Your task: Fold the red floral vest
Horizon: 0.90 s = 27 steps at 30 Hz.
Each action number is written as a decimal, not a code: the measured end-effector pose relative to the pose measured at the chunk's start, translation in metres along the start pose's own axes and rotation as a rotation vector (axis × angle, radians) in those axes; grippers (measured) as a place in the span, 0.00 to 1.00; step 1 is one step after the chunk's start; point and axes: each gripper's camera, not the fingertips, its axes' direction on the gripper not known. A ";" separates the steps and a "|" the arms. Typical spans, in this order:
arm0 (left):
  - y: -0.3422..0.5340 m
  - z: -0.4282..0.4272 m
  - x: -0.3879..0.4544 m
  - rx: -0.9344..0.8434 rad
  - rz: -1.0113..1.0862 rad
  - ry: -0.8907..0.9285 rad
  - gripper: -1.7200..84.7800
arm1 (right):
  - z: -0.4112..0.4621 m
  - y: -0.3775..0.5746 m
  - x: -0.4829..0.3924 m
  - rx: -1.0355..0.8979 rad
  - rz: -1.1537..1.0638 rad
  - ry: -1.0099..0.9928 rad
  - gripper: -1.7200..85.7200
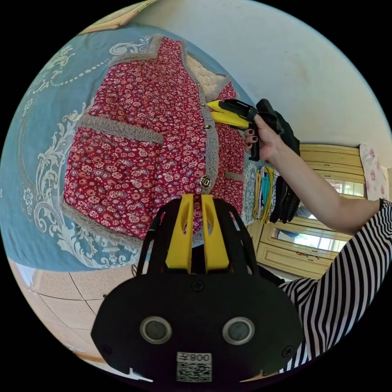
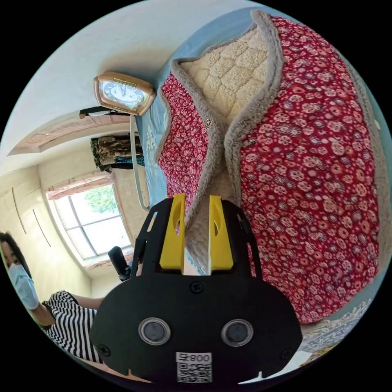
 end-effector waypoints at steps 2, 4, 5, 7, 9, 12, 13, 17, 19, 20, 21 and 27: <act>0.008 -0.018 -0.007 0.030 -0.010 0.026 0.06 | 0.009 -0.009 -0.005 -0.016 0.012 -0.040 0.08; 0.013 -0.032 -0.013 0.056 -0.020 0.049 0.06 | 0.012 -0.013 -0.014 -0.016 -0.006 -0.082 0.07; 0.017 -0.044 -0.017 0.078 -0.032 0.066 0.06 | 0.010 -0.015 -0.027 0.003 -0.042 -0.109 0.06; 0.023 -0.070 -0.025 0.146 -0.044 0.117 0.06 | 0.007 -0.022 -0.055 0.026 -0.127 -0.152 0.06; 0.030 -0.104 -0.033 0.226 -0.048 0.128 0.07 | 0.010 -0.035 -0.093 0.029 -0.230 -0.193 0.06; 0.039 -0.168 -0.057 0.382 -0.068 0.045 0.08 | 0.043 -0.067 -0.169 -0.048 -0.430 -0.193 0.08; 0.045 -0.194 -0.073 0.453 -0.113 -0.030 0.09 | 0.064 -0.080 -0.197 -0.118 -0.508 -0.157 0.09; 0.081 -0.247 -0.137 0.669 -0.362 -0.154 0.10 | 0.099 -0.103 -0.228 -0.279 -0.543 -0.087 0.11; 0.095 -0.251 -0.143 0.690 -0.402 -0.215 0.10 | 0.081 -0.097 -0.216 -0.228 -0.555 -0.026 0.11; 0.103 -0.248 -0.141 0.694 -0.423 -0.265 0.10 | 0.064 -0.090 -0.201 -0.186 -0.553 0.055 0.11; 0.107 -0.246 -0.141 0.696 -0.433 -0.275 0.10 | 0.055 -0.085 -0.191 -0.161 -0.546 0.105 0.12; 0.088 -0.143 -0.132 0.439 -0.377 0.052 0.11 | 0.002 -0.046 -0.085 -0.127 -0.223 0.391 0.13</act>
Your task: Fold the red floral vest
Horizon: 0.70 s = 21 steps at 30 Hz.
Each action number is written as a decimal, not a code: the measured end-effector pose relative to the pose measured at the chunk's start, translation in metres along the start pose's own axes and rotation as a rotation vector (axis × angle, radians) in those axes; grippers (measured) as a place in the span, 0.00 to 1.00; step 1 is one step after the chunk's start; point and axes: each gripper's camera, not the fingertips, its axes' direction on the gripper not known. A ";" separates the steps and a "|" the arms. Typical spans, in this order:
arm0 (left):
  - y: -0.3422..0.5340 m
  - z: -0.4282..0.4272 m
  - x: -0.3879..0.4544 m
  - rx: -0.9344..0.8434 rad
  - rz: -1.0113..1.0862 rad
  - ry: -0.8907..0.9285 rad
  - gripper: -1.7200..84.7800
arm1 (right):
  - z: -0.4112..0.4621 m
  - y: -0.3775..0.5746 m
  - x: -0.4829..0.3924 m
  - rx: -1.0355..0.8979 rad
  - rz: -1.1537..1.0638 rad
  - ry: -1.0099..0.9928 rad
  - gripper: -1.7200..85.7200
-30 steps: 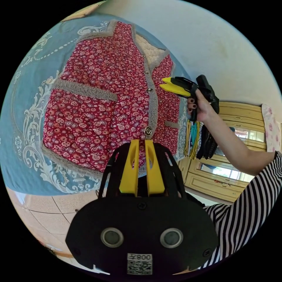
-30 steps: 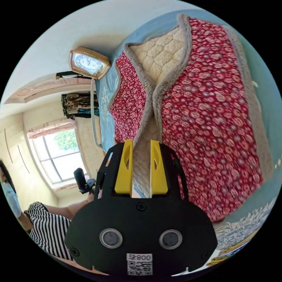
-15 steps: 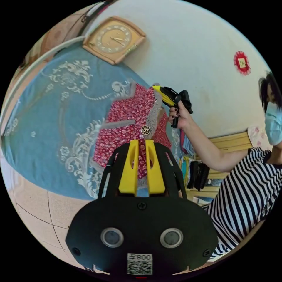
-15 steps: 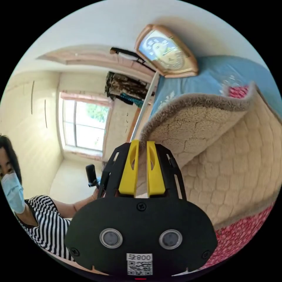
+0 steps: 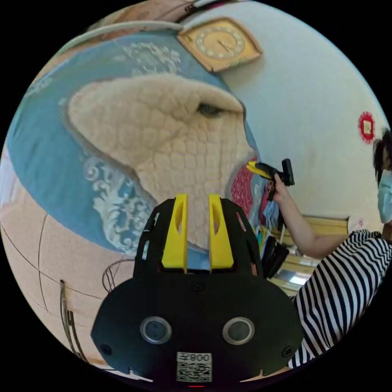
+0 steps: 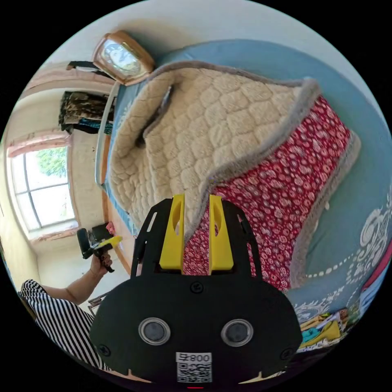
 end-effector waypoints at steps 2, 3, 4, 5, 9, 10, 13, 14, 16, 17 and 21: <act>0.015 0.074 0.022 -0.261 0.048 0.072 0.11 | 0.007 0.013 0.009 -0.010 0.055 0.039 0.13; 0.019 0.090 0.028 -0.310 0.063 0.094 0.11 | 0.008 0.015 0.008 -0.014 0.058 0.049 0.13; 0.026 0.118 0.040 -0.396 0.095 0.112 0.12 | 0.012 0.016 0.004 -0.015 0.057 0.080 0.13; 0.032 0.141 0.050 -0.457 0.131 0.107 0.12 | 0.016 0.015 -0.001 -0.017 0.046 0.104 0.13; 0.042 0.188 0.063 -0.588 0.184 0.038 0.11 | 0.030 0.004 -0.016 -0.043 0.018 0.211 0.12; 0.044 0.199 0.064 -0.626 0.197 -0.006 0.10 | 0.036 0.001 -0.017 -0.059 0.021 0.229 0.12; 0.042 0.212 0.066 -0.662 0.201 -0.042 0.09 | 0.040 -0.003 -0.019 -0.069 0.021 0.247 0.11; 0.040 0.214 0.068 -0.681 0.221 -0.051 0.08 | 0.040 -0.003 -0.020 -0.073 0.005 0.259 0.09; 0.039 0.213 0.071 -0.693 0.254 -0.051 0.07 | 0.039 0.000 -0.021 -0.073 -0.024 0.256 0.07; 0.038 0.210 0.072 -0.692 0.261 -0.039 0.06 | 0.035 0.003 -0.020 -0.067 -0.024 0.241 0.06; 0.034 0.184 0.079 -0.639 0.267 0.038 0.06 | 0.004 0.018 -0.017 0.040 -0.011 0.132 0.05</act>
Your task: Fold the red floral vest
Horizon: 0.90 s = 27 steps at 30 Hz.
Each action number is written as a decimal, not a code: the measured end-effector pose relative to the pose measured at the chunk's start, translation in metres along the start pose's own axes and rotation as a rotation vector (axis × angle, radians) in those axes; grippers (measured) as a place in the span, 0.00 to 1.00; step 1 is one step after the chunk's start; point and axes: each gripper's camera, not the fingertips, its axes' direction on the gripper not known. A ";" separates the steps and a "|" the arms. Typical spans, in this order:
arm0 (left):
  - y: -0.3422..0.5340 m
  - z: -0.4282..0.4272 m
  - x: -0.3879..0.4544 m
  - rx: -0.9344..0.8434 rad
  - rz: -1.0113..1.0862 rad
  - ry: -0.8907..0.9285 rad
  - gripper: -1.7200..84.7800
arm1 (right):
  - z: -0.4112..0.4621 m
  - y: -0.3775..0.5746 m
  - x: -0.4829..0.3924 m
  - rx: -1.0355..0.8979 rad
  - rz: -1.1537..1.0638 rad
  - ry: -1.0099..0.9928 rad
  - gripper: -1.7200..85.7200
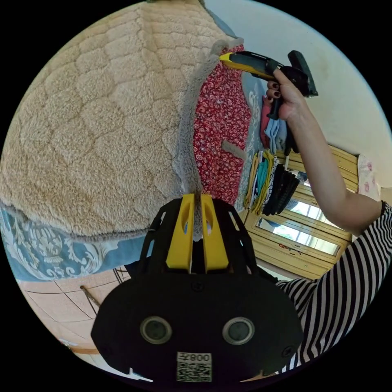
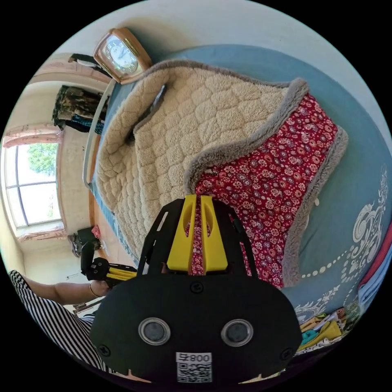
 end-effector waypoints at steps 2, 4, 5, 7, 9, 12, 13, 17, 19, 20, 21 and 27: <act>0.007 -0.026 0.010 0.074 0.038 -0.006 0.05 | -0.027 0.011 0.004 0.107 0.023 -0.069 0.04; 0.009 -0.044 0.014 0.114 0.059 -0.029 0.05 | -0.041 0.014 0.006 0.166 0.030 -0.108 0.04; 0.009 -0.051 0.013 0.130 0.066 -0.050 0.05 | -0.044 0.013 0.006 0.176 0.028 -0.116 0.04; 0.005 -0.054 0.007 0.128 0.062 -0.080 0.05 | -0.037 0.007 0.006 0.159 0.023 -0.102 0.04; 0.000 -0.050 -0.002 0.118 0.041 -0.118 0.05 | -0.020 0.000 0.008 0.120 0.031 -0.081 0.04; -0.006 -0.034 -0.013 0.072 0.019 -0.196 0.06 | 0.009 -0.005 0.014 0.046 0.063 -0.045 0.04; -0.006 -0.030 -0.017 0.069 0.002 -0.165 0.06 | 0.013 -0.004 0.016 0.037 0.069 -0.032 0.04; 0.006 -0.036 -0.012 0.117 -0.005 -0.145 0.07 | -0.003 0.012 0.027 0.116 0.055 -0.095 0.04; 0.014 -0.046 -0.007 0.157 -0.011 -0.148 0.07 | -0.018 0.022 0.033 0.175 0.044 -0.103 0.03; 0.019 -0.054 -0.002 0.185 -0.002 -0.148 0.06 | -0.029 0.028 0.040 0.215 0.039 -0.099 0.03; 0.020 -0.057 0.001 0.196 0.004 -0.153 0.06 | -0.035 0.030 0.045 0.234 0.045 -0.091 0.03; -0.010 -0.072 0.046 0.228 0.224 -0.190 0.05 | -0.066 0.018 0.114 0.335 0.202 0.037 0.02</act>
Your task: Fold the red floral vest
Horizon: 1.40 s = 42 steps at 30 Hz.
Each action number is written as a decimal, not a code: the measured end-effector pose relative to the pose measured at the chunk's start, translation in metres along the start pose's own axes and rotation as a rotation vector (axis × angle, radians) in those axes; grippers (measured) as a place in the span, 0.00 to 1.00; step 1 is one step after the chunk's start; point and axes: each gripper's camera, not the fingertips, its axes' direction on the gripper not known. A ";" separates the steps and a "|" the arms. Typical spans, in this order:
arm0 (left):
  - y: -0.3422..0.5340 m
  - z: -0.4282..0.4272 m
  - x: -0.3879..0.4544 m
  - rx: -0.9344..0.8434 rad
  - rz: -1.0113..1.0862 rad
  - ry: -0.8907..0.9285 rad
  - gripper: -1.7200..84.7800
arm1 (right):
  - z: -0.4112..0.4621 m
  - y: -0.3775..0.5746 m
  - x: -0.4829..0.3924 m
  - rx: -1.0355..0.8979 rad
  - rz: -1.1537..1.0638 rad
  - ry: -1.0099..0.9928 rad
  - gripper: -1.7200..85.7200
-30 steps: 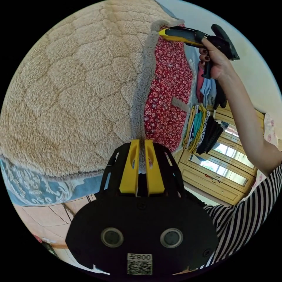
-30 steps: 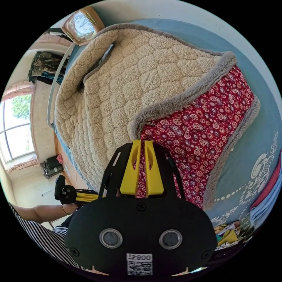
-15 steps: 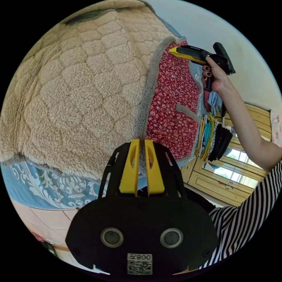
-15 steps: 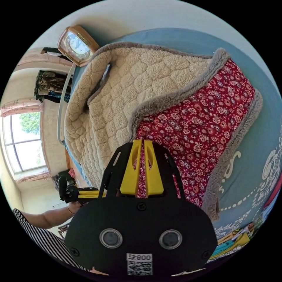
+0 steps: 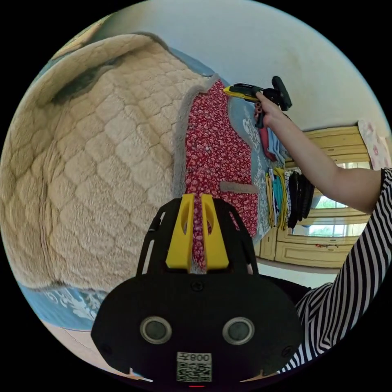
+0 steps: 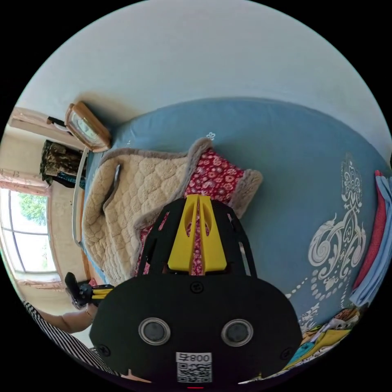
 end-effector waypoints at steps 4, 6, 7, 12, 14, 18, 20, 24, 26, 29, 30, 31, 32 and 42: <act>-0.043 0.021 0.025 -0.028 0.155 -0.046 0.03 | 0.028 -0.015 0.033 -0.111 0.045 0.071 0.02; -0.054 0.037 0.029 -0.098 0.171 -0.091 0.03 | 0.031 -0.011 0.036 -0.087 0.026 0.087 0.02; -0.056 0.045 0.032 -0.135 0.183 -0.121 0.03 | 0.031 -0.008 0.036 -0.092 0.009 0.114 0.02; -0.038 0.016 0.034 -0.071 0.141 -0.056 0.03 | 0.022 0.007 0.048 -0.078 -0.060 0.125 0.03; -0.016 -0.015 0.029 -0.021 0.091 -0.020 0.05 | 0.004 0.024 0.063 -0.014 -0.055 0.072 0.03; 0.041 -0.077 0.002 0.068 -0.097 0.036 0.08 | -0.025 0.067 0.089 0.078 -0.043 -0.012 0.06; 0.093 -0.117 -0.026 0.127 -0.303 0.046 0.09 | -0.039 0.108 0.113 0.097 -0.016 -0.100 0.08; 0.172 -0.163 -0.063 0.223 -0.599 0.066 0.11 | -0.049 0.179 0.149 0.080 0.070 -0.205 0.10; 0.208 -0.182 -0.080 0.283 -0.706 0.104 0.13 | -0.051 0.227 0.172 0.047 0.142 -0.235 0.11; 0.232 -0.198 -0.091 0.376 -0.735 0.173 0.14 | -0.047 0.281 0.200 0.003 0.234 -0.305 0.12; 0.234 -0.201 -0.092 0.383 -0.732 0.182 0.14 | -0.046 0.291 0.206 -0.008 0.250 -0.317 0.12; 0.239 -0.204 -0.094 0.396 -0.725 0.196 0.15 | -0.041 0.308 0.217 -0.029 0.286 -0.349 0.12; 0.245 -0.207 -0.096 0.406 -0.726 0.221 0.15 | -0.036 0.324 0.228 -0.038 0.321 -0.390 0.13; 0.296 -0.242 -0.081 0.569 -0.677 0.357 0.14 | -0.009 0.400 0.273 -0.069 0.336 -0.536 0.14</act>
